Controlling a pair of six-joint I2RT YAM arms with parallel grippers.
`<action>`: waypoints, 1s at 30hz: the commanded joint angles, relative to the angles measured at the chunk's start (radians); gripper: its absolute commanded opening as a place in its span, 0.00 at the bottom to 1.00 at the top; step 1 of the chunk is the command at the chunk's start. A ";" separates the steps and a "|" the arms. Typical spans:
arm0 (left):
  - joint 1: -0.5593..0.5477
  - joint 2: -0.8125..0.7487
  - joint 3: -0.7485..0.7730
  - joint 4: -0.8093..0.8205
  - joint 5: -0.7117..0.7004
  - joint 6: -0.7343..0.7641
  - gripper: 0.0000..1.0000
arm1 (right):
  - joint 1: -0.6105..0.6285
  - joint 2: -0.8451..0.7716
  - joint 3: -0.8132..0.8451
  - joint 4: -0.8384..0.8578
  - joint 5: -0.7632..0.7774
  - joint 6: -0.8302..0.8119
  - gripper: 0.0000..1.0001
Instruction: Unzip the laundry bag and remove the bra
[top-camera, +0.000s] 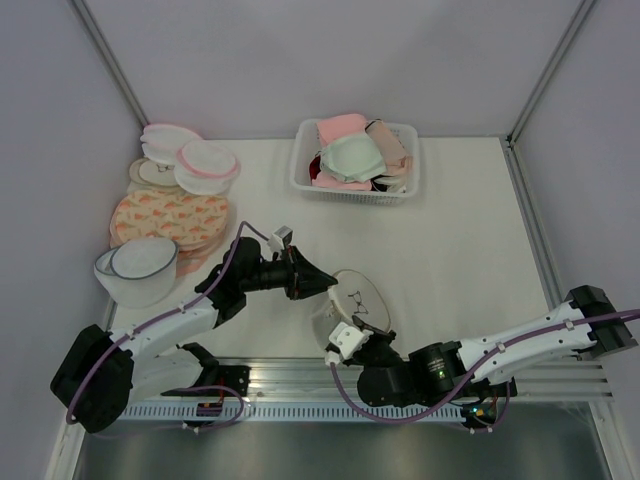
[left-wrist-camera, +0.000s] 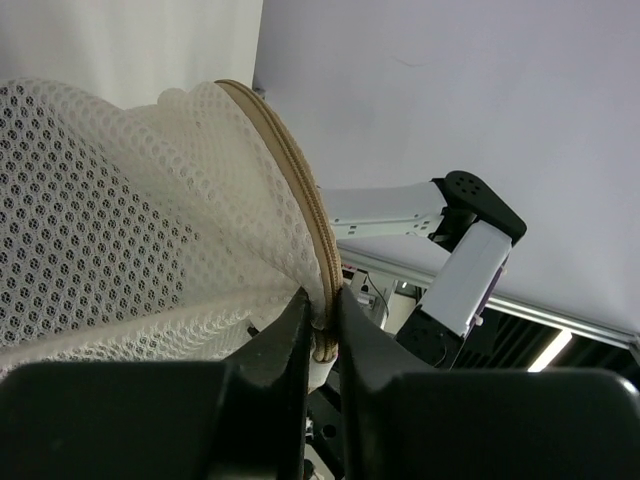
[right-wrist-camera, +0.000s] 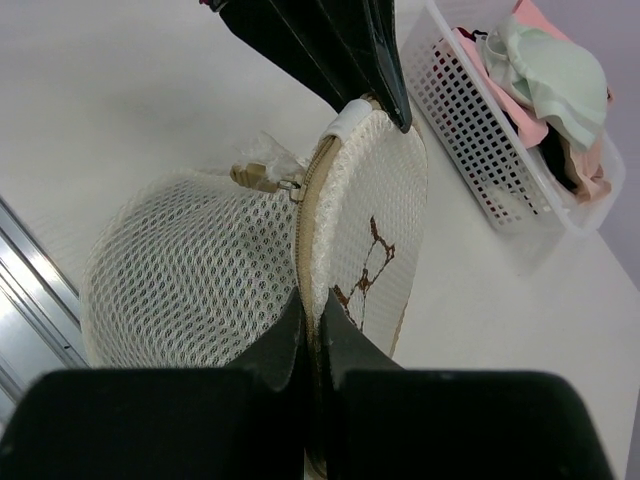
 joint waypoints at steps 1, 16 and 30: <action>0.002 0.002 0.038 0.081 0.064 0.008 0.16 | 0.009 -0.013 0.023 0.000 0.047 0.013 0.00; 0.002 -0.106 -0.025 -0.010 -0.098 0.111 0.02 | 0.009 -0.068 0.064 -0.107 0.124 0.194 0.73; -0.016 -0.568 -0.422 0.034 -0.646 0.020 0.02 | 0.009 -0.205 0.069 -0.216 0.265 0.689 0.98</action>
